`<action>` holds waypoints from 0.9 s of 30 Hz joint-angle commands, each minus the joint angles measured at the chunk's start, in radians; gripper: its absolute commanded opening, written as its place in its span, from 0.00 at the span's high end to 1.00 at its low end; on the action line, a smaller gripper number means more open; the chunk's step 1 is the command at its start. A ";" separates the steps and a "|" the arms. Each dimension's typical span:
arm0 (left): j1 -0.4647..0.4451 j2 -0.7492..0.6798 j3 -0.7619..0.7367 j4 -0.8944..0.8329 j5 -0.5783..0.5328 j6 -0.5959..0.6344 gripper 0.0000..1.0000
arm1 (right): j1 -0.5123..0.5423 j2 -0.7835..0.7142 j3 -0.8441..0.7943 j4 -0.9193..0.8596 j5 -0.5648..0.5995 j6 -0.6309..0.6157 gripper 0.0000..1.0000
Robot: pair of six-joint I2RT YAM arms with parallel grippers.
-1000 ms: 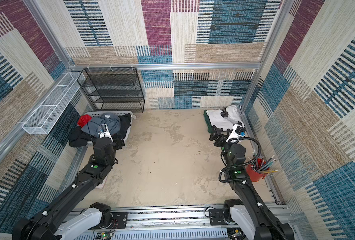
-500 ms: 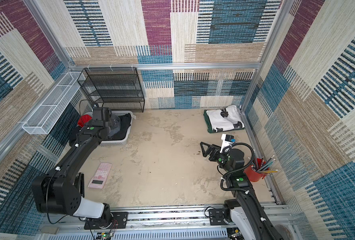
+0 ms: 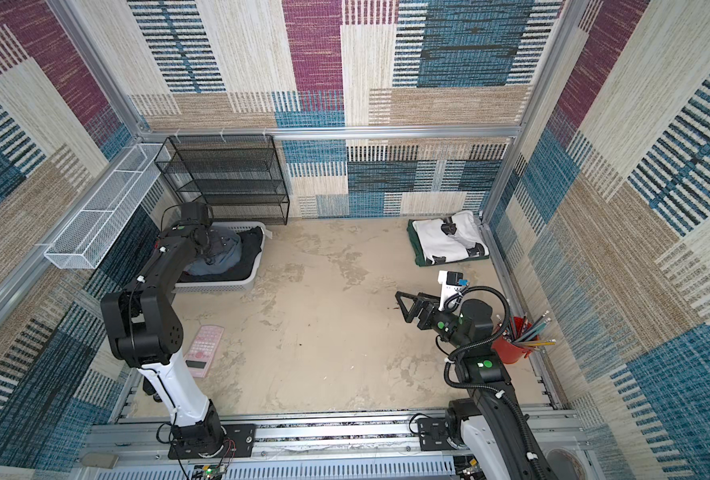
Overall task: Fold and stack the t-shirts
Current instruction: 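Reach the left gripper into the basket and grasp the grey-blue t-shirt, then lift the grey-blue t-shirt with the left gripper and drop it on the floor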
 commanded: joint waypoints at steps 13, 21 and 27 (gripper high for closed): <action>-0.059 -0.208 -0.024 -0.077 -0.047 0.051 1.00 | 0.000 -0.142 -0.074 -0.090 0.079 -0.073 0.01; -0.263 -0.626 -0.049 0.001 -0.034 0.007 1.00 | 0.000 -0.058 -0.077 0.008 0.022 -0.018 0.01; -0.523 -0.652 0.124 -0.038 0.119 -0.014 1.00 | 0.001 0.054 -0.041 0.058 -0.001 0.013 0.01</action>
